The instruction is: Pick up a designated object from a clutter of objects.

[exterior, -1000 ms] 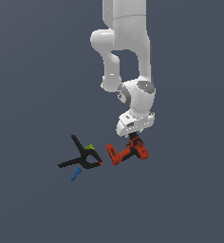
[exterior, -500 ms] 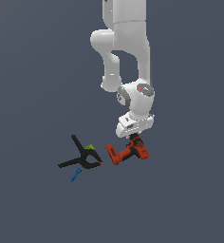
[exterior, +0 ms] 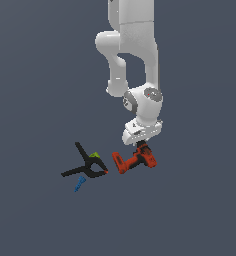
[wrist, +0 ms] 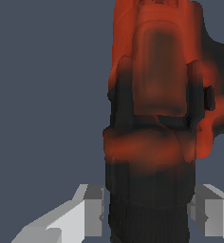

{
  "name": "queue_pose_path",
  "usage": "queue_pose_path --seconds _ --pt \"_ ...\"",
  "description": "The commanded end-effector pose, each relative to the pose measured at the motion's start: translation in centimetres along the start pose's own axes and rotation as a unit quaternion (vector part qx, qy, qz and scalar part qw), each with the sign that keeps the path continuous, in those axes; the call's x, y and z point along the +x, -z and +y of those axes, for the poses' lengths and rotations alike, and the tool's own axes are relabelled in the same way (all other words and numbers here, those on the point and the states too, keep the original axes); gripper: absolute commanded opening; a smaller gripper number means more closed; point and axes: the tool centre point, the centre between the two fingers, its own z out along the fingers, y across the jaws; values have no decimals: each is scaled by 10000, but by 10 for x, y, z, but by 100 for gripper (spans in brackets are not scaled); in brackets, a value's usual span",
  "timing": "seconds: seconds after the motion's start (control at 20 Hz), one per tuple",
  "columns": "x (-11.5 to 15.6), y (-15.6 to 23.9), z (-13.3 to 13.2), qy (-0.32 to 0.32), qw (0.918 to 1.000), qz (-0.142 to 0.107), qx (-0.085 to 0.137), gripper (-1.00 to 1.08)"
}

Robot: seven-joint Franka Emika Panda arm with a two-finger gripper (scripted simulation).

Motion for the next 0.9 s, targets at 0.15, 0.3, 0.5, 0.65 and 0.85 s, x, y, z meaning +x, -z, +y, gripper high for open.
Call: queue_pose_path --seconds 0.15,0.3,0.5,0.65,0.85 --pt "0 10 3 -4 10000 6 -3 -100" --pt "0 21 5 -1 10000 6 -5 -100" --pt "0 42 9 3 10000 5 -8 -100" --pt "-1 63 13 6 10000 4 -7 -100" --pt "-1 96 19 9 10000 4 -1 -100"
